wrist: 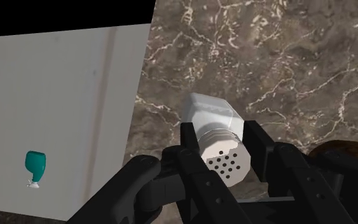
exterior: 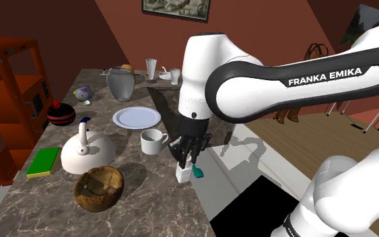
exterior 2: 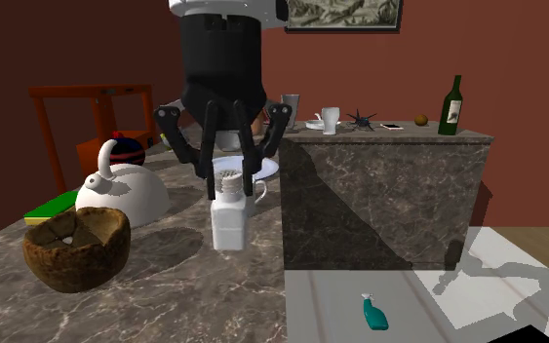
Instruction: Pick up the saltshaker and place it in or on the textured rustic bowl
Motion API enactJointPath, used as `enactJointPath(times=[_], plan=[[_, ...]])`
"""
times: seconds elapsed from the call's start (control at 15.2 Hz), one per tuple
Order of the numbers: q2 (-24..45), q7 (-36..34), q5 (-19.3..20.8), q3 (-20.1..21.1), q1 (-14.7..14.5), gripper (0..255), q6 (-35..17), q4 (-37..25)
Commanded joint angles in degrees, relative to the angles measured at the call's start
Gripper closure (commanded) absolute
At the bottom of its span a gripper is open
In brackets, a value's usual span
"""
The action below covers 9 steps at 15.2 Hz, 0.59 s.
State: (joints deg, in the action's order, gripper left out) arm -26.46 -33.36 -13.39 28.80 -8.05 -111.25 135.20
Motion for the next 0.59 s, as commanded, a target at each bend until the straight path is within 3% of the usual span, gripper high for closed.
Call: enactJointPath(times=[0.0,0.53], plan=[[-0.4,0.1,0.1,-0.4,0.1,255,1.6,-1.2],[-1.1,0.0,0.7,-1.5,0.3,255,7.9,-6.7]])
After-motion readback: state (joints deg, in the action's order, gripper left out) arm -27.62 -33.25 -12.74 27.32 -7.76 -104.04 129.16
